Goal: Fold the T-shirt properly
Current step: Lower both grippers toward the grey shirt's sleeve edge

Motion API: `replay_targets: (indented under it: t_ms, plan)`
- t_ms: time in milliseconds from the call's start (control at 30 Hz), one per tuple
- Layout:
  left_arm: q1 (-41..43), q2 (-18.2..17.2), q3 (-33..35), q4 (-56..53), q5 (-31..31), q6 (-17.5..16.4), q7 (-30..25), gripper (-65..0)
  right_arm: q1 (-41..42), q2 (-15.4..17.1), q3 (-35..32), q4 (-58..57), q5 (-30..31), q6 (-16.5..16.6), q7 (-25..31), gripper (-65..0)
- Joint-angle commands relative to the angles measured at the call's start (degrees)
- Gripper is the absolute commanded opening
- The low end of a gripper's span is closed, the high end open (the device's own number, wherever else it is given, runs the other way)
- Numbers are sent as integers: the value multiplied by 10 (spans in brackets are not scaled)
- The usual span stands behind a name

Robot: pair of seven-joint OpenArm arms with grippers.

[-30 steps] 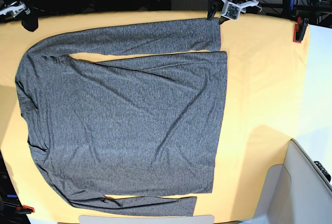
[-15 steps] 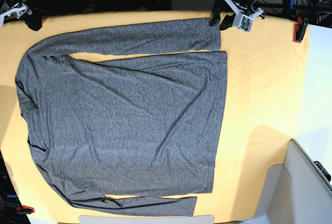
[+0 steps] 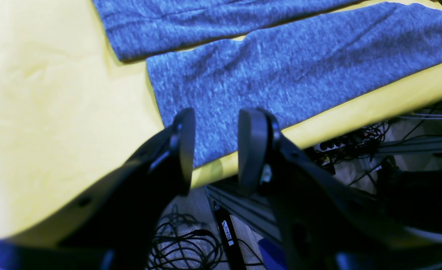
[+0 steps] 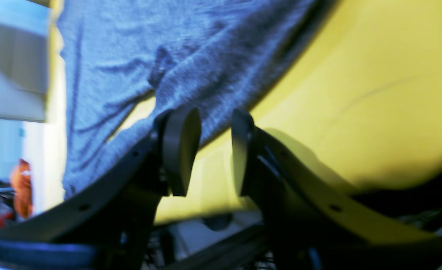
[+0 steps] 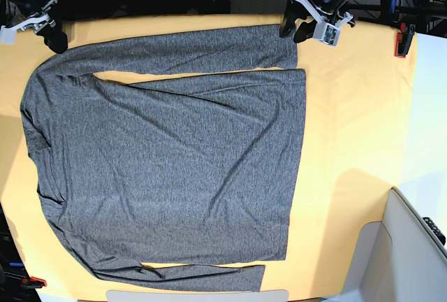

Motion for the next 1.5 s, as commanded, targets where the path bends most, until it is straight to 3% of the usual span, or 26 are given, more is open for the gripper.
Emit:
replay_targets:
  t_ms: [0,300,533,667,900,1167,1467]
  plan:
    - [4,-3,-2,8,-6,-1,-10,-459,-4,7,4,-1,12,8,6,-459]
    - [3,-5,-2,2,-3,-1,-10,-459,3,6,-13,-110,68,8,6,-452]
    - [3,-5,-2,2,-3,-1,-3,-459,12,1,-14,-113,67,8,6,-325]
    - [-5,-5,-2,2,-3,-1,28,-459,7,0,-10,-113,67,8,7,-334]
    - [-10,-5,-2,2,-4,-2,37,-459,-27,-28,-9,-125,89,8,10,-334]
    - [-9,-5,0,2,-4,-2,44,-459,-31,-19,-10,-254,116,8,9,-334]
    - [-7,-5,2,2,-5,-2,44,-459,-31,-23,-9,-260,116,6,11,-335]
